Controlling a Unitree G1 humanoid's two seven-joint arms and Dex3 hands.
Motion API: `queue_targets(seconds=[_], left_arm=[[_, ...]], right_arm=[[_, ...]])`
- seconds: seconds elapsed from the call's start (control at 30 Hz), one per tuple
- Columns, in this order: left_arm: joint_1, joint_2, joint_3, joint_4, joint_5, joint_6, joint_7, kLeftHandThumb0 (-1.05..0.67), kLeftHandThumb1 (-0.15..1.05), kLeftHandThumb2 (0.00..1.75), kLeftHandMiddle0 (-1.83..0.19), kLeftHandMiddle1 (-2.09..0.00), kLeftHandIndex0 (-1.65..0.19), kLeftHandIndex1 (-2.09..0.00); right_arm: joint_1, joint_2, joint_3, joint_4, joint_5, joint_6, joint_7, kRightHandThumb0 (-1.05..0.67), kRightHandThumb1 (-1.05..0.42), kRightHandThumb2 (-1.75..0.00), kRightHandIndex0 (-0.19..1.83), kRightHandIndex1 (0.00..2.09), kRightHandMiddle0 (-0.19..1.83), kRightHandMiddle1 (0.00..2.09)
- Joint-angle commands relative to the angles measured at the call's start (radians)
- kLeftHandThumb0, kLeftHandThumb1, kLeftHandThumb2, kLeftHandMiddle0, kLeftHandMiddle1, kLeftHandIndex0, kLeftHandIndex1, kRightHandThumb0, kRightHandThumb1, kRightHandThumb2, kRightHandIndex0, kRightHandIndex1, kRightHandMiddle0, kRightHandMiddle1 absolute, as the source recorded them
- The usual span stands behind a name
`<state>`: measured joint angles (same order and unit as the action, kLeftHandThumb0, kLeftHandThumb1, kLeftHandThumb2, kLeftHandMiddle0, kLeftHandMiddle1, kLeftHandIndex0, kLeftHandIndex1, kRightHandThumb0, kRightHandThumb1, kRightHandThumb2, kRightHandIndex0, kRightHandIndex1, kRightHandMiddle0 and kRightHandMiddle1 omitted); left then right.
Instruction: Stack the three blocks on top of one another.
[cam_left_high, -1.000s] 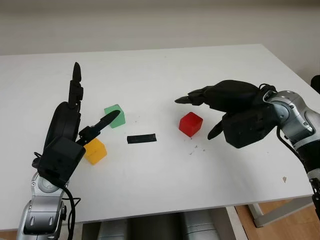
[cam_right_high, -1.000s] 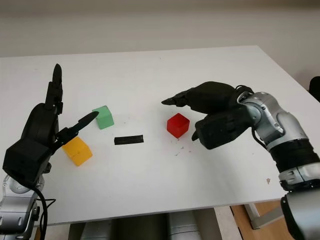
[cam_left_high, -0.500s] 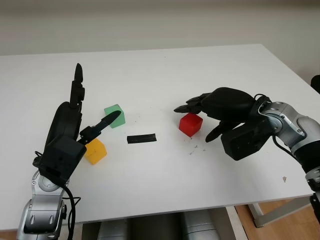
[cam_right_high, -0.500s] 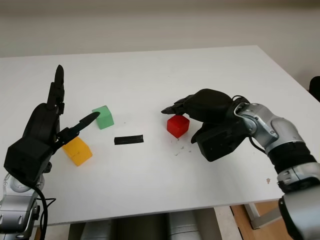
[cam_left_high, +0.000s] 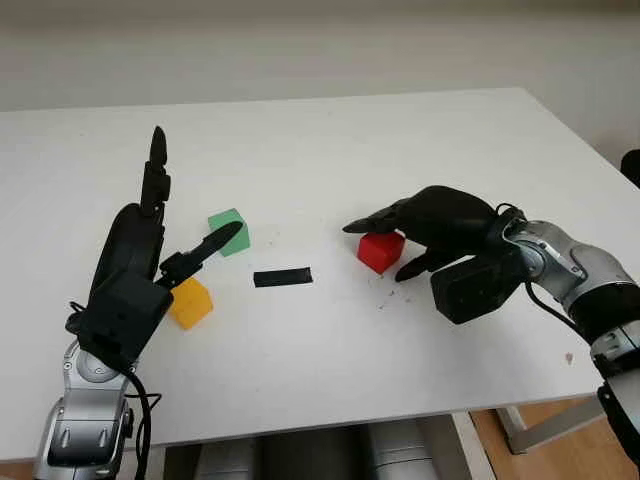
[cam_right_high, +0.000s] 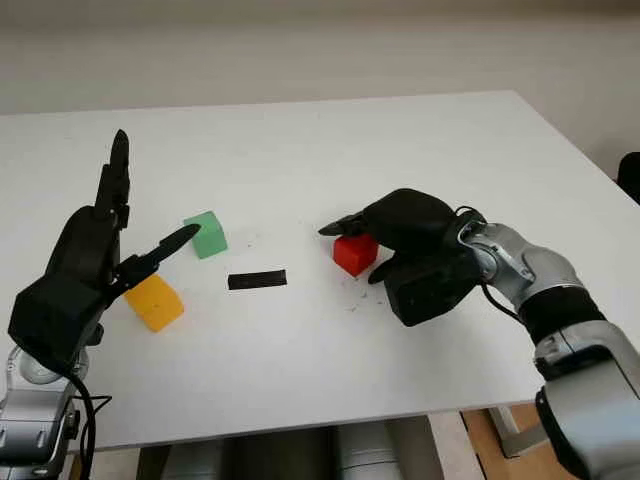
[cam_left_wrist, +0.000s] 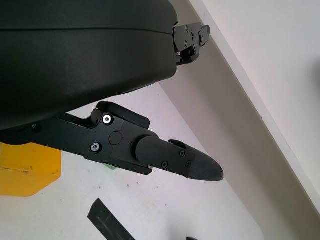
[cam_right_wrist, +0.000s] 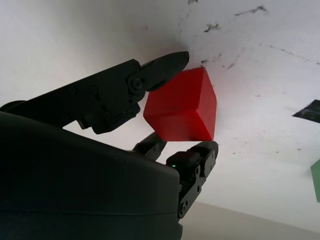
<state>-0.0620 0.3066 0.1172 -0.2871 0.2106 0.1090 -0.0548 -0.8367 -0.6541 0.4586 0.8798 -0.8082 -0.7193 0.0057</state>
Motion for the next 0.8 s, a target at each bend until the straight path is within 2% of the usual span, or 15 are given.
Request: queue_targets(seconds=[0.0,0.07,0.13,0.3,0.43,0.47,0.5,0.53,0.6,0.63,0.77], left_arm=[[-0.005,0.007,0.004,-0.017,0.000,-0.006,-0.004,-0.61,1.05,0.08,0.19,0.00,0.19,0.00],[-0.003,0.009,0.005,-0.018,0.002,-0.003,-0.005,-0.61,1.05,0.08,0.19,0.00,0.19,0.00],[-0.001,0.008,0.006,-0.023,0.004,0.002,-0.005,-0.62,1.05,0.08,0.19,0.00,0.19,0.00],[0.001,0.006,0.005,-0.029,0.003,0.008,-0.005,-0.61,1.05,0.07,0.19,0.00,0.19,0.00],[0.000,0.005,0.005,-0.028,0.000,0.007,-0.007,-0.61,1.05,0.08,0.19,0.00,0.19,0.00],[0.000,0.005,0.004,-0.027,0.000,0.006,-0.007,-0.61,1.05,0.08,0.19,0.00,0.19,0.00],[0.000,0.005,0.004,-0.026,-0.001,0.005,-0.008,-0.61,1.05,0.08,0.19,0.00,0.19,0.00],[0.001,0.005,0.005,-0.026,0.000,0.004,-0.008,-0.61,1.05,0.08,0.19,0.00,0.19,0.00],[0.001,0.005,0.005,-0.025,0.000,0.004,-0.008,-0.61,1.05,0.08,0.19,0.00,0.19,0.00],[0.002,0.004,0.005,-0.027,0.001,0.006,-0.007,-0.61,1.05,0.08,0.19,0.00,0.19,0.00],[0.005,0.005,0.005,-0.029,0.005,0.006,-0.005,-0.61,1.05,0.08,0.19,0.00,0.19,0.00]], right_arm=[[-0.031,0.010,0.012,0.021,-0.016,0.007,-0.034,-0.41,-0.85,-0.05,-0.10,1.64,0.53,0.16],[-0.039,0.012,0.022,0.037,-0.027,0.006,-0.060,-0.42,-0.84,-0.05,-0.17,1.93,0.55,0.17],[-0.045,0.012,0.029,0.043,-0.033,0.012,-0.071,-0.43,-0.84,-0.05,-0.19,2.02,0.56,0.17],[-0.051,0.013,0.031,0.058,-0.023,0.016,-0.070,-0.42,-0.85,-0.05,-0.12,2.05,0.58,0.19],[-0.046,0.017,0.026,0.076,-0.010,0.007,-0.083,-0.41,-0.86,-0.06,-0.10,2.05,0.68,0.29],[-0.044,0.021,0.021,0.084,0.002,0.002,-0.086,-0.40,-0.87,-0.06,-0.07,2.00,0.66,0.40],[-0.041,0.025,0.015,0.090,0.017,-0.002,-0.080,-0.38,-0.88,-0.06,0.06,1.87,0.61,0.71],[-0.039,0.029,0.009,0.096,0.034,-0.007,-0.071,-0.37,-0.89,-0.06,0.13,1.80,0.54,0.92],[-0.036,0.036,-0.003,0.107,0.072,-0.017,-0.045,-0.32,-0.91,-0.06,0.27,1.61,0.47,1.16],[-0.034,0.041,-0.011,0.111,0.098,-0.017,-0.022,-0.31,-0.92,-0.06,0.31,1.56,0.46,1.20],[-0.024,0.057,-0.032,0.110,0.166,-0.018,0.028,-0.28,-0.93,-0.05,0.38,1.63,0.46,1.23]])
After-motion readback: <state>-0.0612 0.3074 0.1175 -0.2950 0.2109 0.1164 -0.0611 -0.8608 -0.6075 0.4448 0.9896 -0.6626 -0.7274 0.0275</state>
